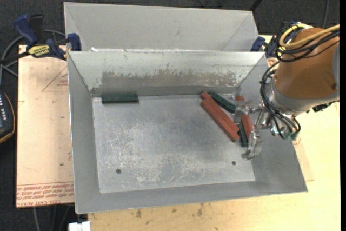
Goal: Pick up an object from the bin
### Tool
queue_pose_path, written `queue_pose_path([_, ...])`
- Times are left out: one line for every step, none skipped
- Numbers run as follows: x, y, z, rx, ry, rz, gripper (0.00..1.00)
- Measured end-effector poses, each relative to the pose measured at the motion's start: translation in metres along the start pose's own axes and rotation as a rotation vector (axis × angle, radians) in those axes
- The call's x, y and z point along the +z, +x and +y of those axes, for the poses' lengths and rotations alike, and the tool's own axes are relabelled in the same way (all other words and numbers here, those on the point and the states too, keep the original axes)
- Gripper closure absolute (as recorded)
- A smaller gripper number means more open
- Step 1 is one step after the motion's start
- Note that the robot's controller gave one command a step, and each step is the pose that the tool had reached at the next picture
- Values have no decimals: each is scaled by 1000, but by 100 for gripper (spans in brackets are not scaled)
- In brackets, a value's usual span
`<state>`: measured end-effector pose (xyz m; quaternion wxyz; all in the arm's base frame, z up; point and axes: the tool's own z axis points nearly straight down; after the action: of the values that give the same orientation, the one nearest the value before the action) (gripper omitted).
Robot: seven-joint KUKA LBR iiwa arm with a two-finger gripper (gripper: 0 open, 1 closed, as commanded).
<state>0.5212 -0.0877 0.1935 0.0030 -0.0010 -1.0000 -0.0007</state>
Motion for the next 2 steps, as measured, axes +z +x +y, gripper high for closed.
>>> queue_pose_path([124, -56, -21, -97, 1, -14, 0])
queue_pose_path([121, -57, -21, -99, 2, -16, 100])
